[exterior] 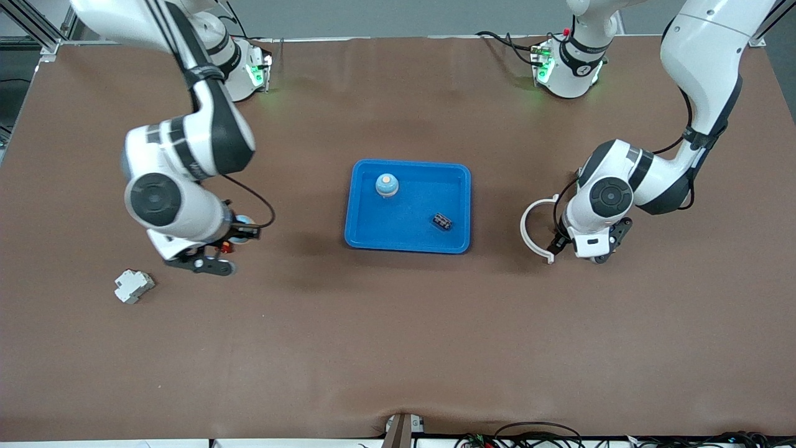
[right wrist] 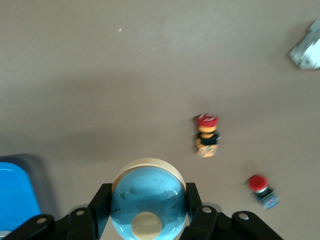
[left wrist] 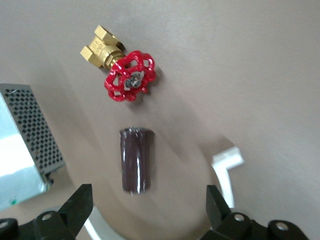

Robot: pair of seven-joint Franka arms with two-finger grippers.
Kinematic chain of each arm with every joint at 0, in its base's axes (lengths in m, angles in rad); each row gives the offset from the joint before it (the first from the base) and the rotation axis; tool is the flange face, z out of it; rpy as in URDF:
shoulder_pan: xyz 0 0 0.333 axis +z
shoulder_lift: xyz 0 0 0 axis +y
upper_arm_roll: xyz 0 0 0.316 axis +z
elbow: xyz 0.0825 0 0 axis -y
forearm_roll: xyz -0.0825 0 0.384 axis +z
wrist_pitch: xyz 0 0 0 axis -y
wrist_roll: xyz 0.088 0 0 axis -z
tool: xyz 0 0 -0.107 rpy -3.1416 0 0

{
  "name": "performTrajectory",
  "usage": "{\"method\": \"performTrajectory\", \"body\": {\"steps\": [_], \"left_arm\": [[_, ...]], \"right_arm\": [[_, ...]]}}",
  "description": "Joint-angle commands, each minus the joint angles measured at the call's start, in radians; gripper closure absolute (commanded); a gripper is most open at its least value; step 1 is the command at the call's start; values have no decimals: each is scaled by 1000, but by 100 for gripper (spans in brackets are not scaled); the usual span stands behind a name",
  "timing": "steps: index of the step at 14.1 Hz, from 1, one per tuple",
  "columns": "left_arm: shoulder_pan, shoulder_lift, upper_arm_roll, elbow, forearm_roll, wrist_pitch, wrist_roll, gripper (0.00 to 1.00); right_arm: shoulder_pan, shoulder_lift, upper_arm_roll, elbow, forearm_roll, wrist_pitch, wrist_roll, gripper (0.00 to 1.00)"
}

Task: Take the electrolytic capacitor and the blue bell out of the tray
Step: 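Set the capacitor beside the valve while the right gripper carries the bell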

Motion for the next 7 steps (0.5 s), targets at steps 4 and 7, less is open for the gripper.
{"method": "performTrajectory", "body": {"steps": [4, 7], "left_arm": [[-81, -8, -65, 90, -111, -92, -113, 0], [-162, 21, -65, 150, -116, -92, -217, 0]], "right_arm": [[-185, -31, 20, -186, -15, 262, -319, 100], [-274, -28, 22, -284, -13, 416, -459, 100]]}}
